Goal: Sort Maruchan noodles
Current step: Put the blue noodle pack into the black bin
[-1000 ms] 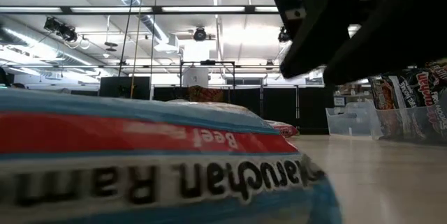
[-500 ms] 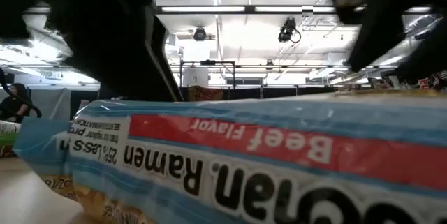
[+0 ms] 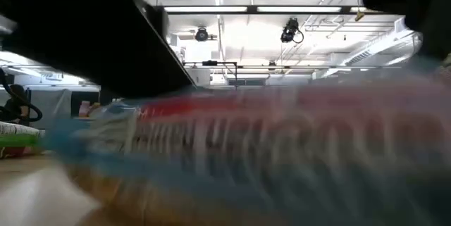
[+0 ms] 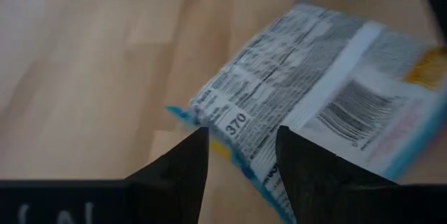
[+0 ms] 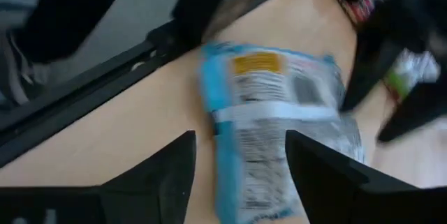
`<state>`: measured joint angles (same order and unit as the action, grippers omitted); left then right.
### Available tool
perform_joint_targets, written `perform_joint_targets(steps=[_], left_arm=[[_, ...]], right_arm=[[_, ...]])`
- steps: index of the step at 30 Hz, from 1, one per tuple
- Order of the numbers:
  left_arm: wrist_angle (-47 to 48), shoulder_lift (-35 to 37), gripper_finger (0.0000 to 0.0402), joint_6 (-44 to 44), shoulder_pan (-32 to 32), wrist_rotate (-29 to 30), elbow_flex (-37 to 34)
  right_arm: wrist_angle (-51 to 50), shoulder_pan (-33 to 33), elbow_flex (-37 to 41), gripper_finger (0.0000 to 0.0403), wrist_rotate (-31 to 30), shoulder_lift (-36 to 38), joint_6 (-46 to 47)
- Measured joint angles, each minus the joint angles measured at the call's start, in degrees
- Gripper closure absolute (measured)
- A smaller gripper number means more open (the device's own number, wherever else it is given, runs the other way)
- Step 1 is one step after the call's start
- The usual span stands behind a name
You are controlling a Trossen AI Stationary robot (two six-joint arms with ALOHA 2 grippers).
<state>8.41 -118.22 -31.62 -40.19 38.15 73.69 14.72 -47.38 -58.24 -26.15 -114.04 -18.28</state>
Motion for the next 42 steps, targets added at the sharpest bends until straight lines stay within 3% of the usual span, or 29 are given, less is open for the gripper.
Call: perform_joint_targets(steps=[9, 13, 22, 28, 32, 37, 42], left_arm=[[1.32, -1.20, 0.0230, -1.26, 3.75, -1.38, 0.20], [5.37, -1.18, 0.0230, -6.60, 4.42, -1.89, 0.26], [8.70, -1.68, 0.0230, -9.70, 4.79, -4.58, -0.15], [8.27, -1.68, 0.0230, -9.09, 4.79, -4.65, -0.13], [8.13, -1.63, 0.0230, -7.38, 4.83, -3.20, -0.13], [9.01, 1.61, 0.0230, -4.69, 4.45, -1.88, -0.20], [19.78, 9.73, 0.0230, -3.29, 2.46, 2.47, -0.13]], right_arm=[[6.11, -1.42, -0.15, 0.0151, -11.69, -4.72, -9.45], [9.51, -0.95, 0.04, 0.0154, -17.36, -4.67, -11.56], [11.73, 2.27, 0.07, 0.0156, -22.20, -4.59, -14.20], [14.64, 2.93, 0.07, 0.0162, -18.74, -4.59, -15.93], [14.91, 4.50, 0.07, 0.0197, -14.99, -4.59, -14.15], [15.07, 4.86, 0.07, 0.0278, -11.91, -3.73, -8.86], [9.47, 4.27, 0.09, 0.0342, -11.38, 2.87, 0.67]])
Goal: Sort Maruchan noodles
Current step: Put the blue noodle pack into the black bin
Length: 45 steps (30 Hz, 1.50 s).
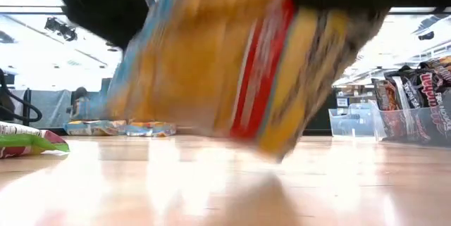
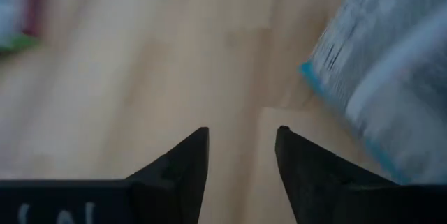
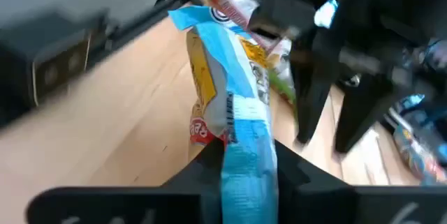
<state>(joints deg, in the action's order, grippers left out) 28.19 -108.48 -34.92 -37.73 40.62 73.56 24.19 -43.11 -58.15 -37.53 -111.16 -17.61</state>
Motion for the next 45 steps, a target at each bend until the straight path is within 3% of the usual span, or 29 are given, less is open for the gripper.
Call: perform_joint_targets(steps=[5, 10, 17, 27, 31, 37, 45], left_arm=[[11.29, 10.77, 0.0230, -3.13, -4.35, 12.03, 0.00], [11.96, 16.43, 0.0230, -3.52, -8.72, 20.99, 0.09], [10.76, 16.67, 0.0230, -4.92, -8.86, 20.06, 0.07], [0.20, 16.45, 0.0230, 6.76, -4.00, 19.57, 0.04], [-3.22, 16.45, 0.0227, 9.83, -1.12, 16.43, 0.04], [-3.68, 16.57, 0.0204, 13.21, 3.77, 9.60, 0.04], [4.79, 20.19, 0.0185, 15.31, 11.57, 3.98, 0.07]], right_arm=[[-19.35, -0.77, -0.02, 0.0352, 1.38, 13.97, 18.69], [-43.95, -1.03, -0.04, 0.0352, 12.86, 29.75, 45.04], [-66.07, -6.85, -0.04, 0.0352, 25.65, 42.77, 75.80], [-89.46, -22.26, 0.66, 0.0352, 23.44, 44.57, 106.52], [-91.55, -23.56, 4.10, 0.0352, 22.53, 43.00, 111.96], [-89.35, -23.56, 7.37, 0.0344, 20.66, 40.25, 112.06], [-92.13, -22.80, 7.39, 0.0273, 23.81, 40.38, 107.67]])
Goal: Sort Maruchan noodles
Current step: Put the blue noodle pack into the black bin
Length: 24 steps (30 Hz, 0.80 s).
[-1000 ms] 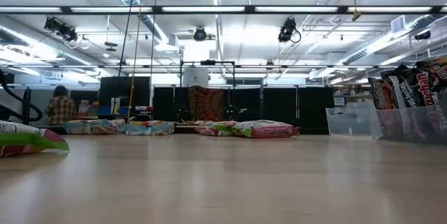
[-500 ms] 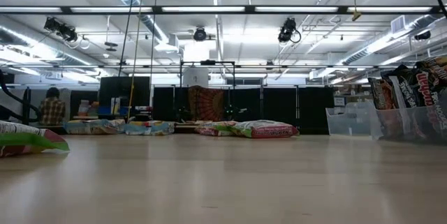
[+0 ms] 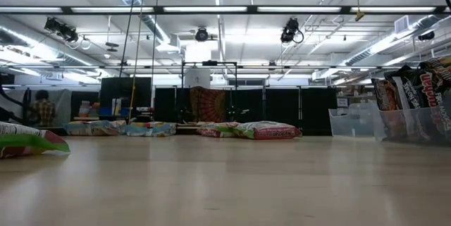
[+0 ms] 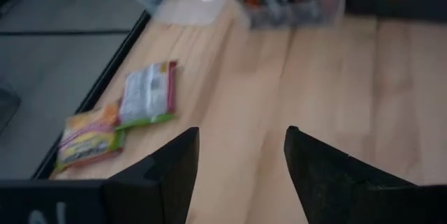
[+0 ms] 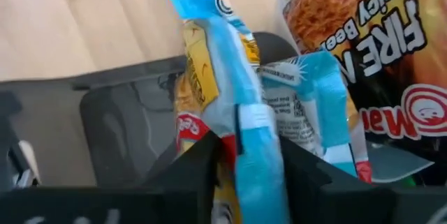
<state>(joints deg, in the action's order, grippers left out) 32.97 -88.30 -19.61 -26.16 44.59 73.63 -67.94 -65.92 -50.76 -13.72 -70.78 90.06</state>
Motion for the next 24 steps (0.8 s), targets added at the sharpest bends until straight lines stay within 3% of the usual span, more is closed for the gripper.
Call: perform_joint_targets(steps=[5, 11, 15, 20, 24], left_arm=[[9.23, 3.91, 0.0185, -0.61, 4.79, -8.61, 0.00], [19.72, 4.55, 0.0185, -1.85, 12.30, -9.13, 0.02], [26.96, 4.57, 0.0186, -5.15, 20.20, -10.87, -1.58], [21.06, 4.82, 0.0195, -2.19, 33.90, -15.05, -10.96], [6.37, 4.53, 0.0198, 7.67, 42.52, -14.92, -20.98]], right_arm=[[-2.53, 1.14, -1.69, 0.0232, 2.25, 2.12, -2.79], [-6.59, 3.37, -6.67, 0.0216, 2.63, 3.56, -8.43], [-11.64, 5.93, -13.16, 0.0217, -3.50, 3.77, -13.74], [-11.13, 10.66, -16.62, 0.0217, -18.62, 3.74, -23.28], [-6.60, 18.42, -15.79, 0.0213, -19.31, 3.73, -34.31]])
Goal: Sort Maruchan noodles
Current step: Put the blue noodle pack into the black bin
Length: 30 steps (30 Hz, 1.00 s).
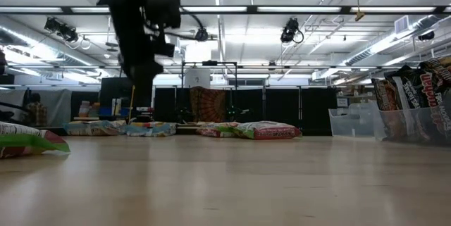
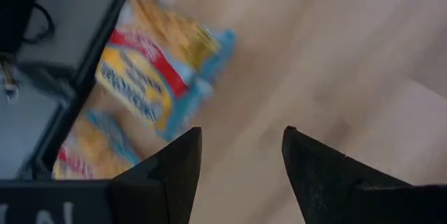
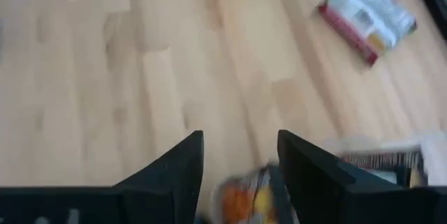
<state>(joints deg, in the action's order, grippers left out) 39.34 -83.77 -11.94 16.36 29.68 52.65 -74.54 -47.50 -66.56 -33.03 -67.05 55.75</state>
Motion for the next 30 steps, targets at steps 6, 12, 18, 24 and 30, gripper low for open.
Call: perform_joint_targets(steps=[6, 12, 18, 24, 30], left_arm=[[-15.65, 0.02, 0.0198, 16.82, 9.55, 1.40, -6.93], [-15.27, -1.59, 0.0198, 26.19, 16.85, -4.99, -7.36], [-13.41, -6.41, 0.0199, 32.54, 21.37, -10.14, -7.43], [-17.94, -10.36, 0.0199, 33.63, 21.86, -2.91, -7.43], [-18.47, -10.33, 0.0260, 31.85, 21.68, -5.11, -7.33]], right_arm=[[14.85, 10.60, 3.18, 0.0195, 6.41, -0.10, -18.71], [25.02, 17.45, 6.71, 0.0177, 9.37, -0.09, -29.84], [34.01, 22.74, 11.02, 0.0174, 12.72, -0.33, -36.28], [40.99, 26.45, 13.97, 0.0174, 13.89, -0.33, -42.25], [49.83, 30.84, 17.14, 0.0174, 14.77, -0.31, -51.93]])
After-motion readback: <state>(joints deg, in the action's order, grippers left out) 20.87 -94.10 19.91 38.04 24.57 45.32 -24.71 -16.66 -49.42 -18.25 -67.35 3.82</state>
